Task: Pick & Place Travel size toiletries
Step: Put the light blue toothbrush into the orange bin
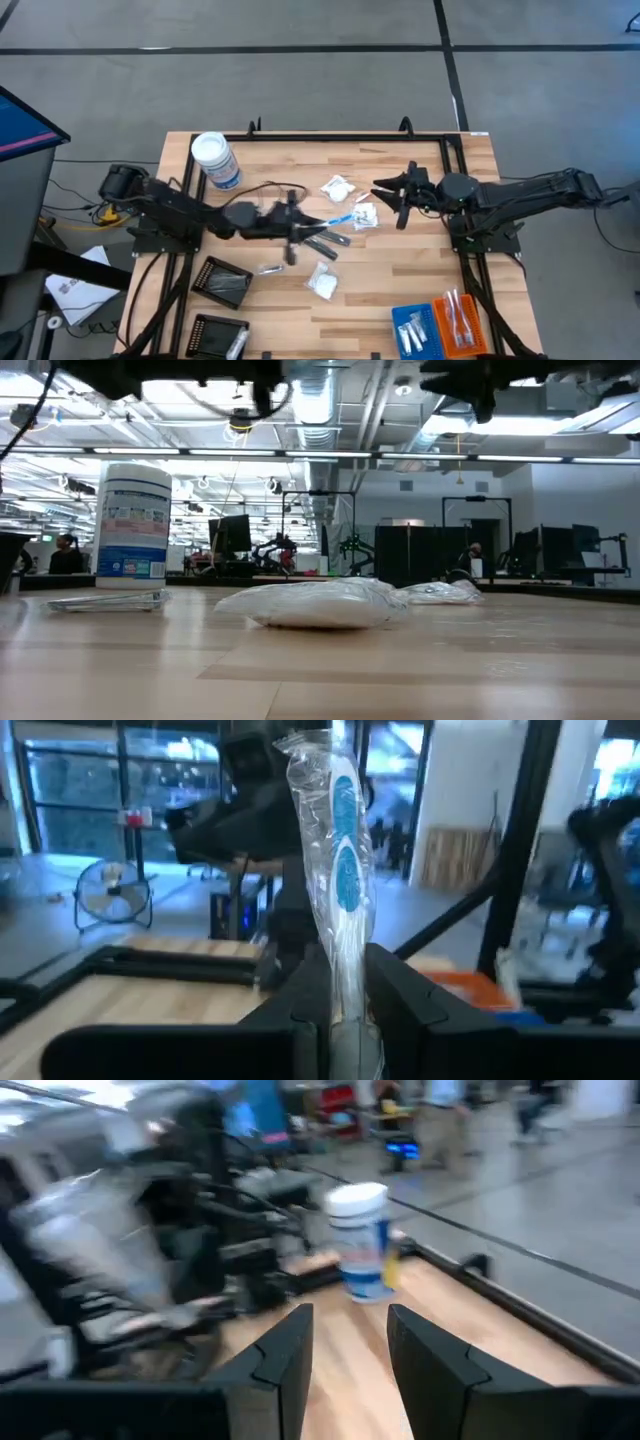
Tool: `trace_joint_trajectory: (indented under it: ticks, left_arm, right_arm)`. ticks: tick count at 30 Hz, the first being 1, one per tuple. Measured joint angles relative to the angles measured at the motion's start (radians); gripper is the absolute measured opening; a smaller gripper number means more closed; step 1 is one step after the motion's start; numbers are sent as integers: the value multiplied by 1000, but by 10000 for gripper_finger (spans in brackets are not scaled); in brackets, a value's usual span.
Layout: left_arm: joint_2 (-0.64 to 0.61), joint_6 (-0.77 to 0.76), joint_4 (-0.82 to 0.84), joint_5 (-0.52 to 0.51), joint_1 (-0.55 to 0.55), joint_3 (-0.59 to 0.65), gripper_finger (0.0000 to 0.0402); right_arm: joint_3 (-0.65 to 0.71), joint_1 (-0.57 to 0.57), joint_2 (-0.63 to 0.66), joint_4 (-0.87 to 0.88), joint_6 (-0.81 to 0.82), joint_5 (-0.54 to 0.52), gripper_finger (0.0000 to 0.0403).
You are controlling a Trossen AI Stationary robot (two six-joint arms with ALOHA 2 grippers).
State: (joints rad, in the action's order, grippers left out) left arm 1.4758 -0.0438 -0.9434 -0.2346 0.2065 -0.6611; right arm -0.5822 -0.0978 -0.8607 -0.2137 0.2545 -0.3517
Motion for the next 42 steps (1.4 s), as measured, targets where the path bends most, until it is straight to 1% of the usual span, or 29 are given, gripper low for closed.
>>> trace_joint_trajectory:
  ticks: [3, 5, 8, 10, 15, 21, 23, 25, 28, 31, 35, 38, 42]
  left_arm:
    - [-19, 8, -111, 34, 0, 47, 40]
    - [-24, 10, -147, 48, 0, 60, 40]
    - [-23, 13, -160, 51, 4, 61, 40]
    - [-23, 16, -162, 50, 8, 61, 40]
    - [-23, 39, -181, 51, 28, 61, 40]
    - [-23, 39, -184, 50, 30, 61, 40]
    - [-23, 39, -185, 50, 30, 61, 40]
    - [-23, 39, -184, 50, 30, 61, 40]
    - [-23, 39, -185, 50, 30, 61, 40]
    - [-23, 39, -185, 50, 30, 61, 40]
    - [-23, 39, -186, 50, 30, 61, 40]
    - [-23, 39, -185, 50, 30, 61, 40]
    - [-23, 39, -188, 52, 30, 61, 41]
  right_arm:
    - [2, -5, -63, -167, -24, 105, 125]
    - [-3, -16, -139, -345, -53, 165, 125]
    - [-2, -37, -255, -550, -99, 224, 127]
    - [-29, -45, -317, -619, -108, 238, 132]
    - [-111, -58, -410, -627, -159, 280, 164]
    - [-232, -90, -505, -500, -211, 286, 221]
    - [-267, -100, -535, -482, -238, 285, 235]
    - [-290, -112, -559, -465, -262, 284, 243]
    - [-315, -128, -582, -463, -285, 285, 244]
    - [-330, -138, -584, -433, -292, 285, 233]
    - [-336, -136, -571, -387, -291, 284, 193]
    - [-337, -136, -564, -370, -291, 280, 147]
    - [-337, -135, -558, -373, -291, 272, 69]
